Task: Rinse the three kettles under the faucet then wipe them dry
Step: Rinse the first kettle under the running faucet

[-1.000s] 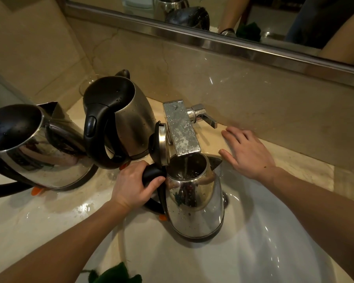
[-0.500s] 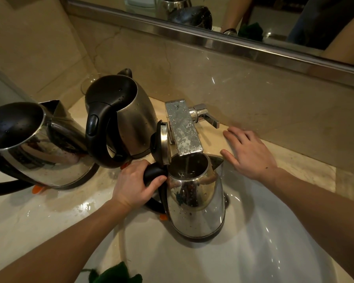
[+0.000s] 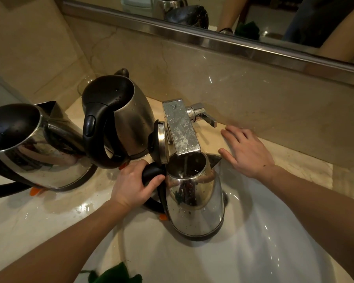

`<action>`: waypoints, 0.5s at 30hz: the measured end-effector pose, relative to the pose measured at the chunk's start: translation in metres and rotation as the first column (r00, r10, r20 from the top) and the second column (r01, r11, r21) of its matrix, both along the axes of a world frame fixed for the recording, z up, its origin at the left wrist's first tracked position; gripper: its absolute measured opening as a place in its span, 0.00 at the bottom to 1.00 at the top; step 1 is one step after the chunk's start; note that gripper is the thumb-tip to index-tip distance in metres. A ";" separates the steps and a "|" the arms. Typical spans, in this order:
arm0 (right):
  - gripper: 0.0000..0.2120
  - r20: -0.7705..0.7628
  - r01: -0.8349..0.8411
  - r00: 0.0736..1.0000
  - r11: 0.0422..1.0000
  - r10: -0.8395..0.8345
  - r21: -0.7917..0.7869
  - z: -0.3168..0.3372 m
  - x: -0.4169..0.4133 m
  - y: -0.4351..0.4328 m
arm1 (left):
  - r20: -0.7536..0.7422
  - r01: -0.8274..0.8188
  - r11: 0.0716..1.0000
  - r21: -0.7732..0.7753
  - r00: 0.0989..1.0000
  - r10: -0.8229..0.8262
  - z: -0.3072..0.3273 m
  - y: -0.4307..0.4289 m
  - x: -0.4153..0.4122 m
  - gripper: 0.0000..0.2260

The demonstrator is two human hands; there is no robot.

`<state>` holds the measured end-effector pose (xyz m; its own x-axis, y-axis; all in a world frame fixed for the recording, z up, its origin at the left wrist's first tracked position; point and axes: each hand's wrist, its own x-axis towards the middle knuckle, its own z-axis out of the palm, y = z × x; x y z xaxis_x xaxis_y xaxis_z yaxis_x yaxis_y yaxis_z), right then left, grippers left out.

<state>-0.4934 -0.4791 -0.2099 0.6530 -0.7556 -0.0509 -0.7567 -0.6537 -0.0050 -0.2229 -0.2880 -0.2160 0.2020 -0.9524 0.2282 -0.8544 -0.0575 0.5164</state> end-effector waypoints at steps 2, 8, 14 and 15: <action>0.31 0.002 0.003 1.000 1.000 -0.003 0.002 0.000 0.000 0.000 | -0.006 0.001 1.000 -0.001 1.000 -0.001 0.000 0.000 0.000 0.33; 0.30 0.004 0.005 1.000 1.000 -0.005 -0.002 0.001 0.001 0.000 | -0.015 0.002 1.000 0.006 1.000 -0.002 0.000 -0.001 0.000 0.33; 0.30 -0.002 0.004 1.000 1.000 -0.004 0.003 0.001 0.000 0.000 | -0.015 -0.005 0.999 0.032 1.000 0.006 0.000 0.000 0.000 0.34; 0.30 -0.002 0.005 1.000 1.000 -0.005 0.007 0.002 0.000 0.000 | -0.015 -0.007 0.999 0.034 1.000 0.008 0.000 0.000 0.000 0.34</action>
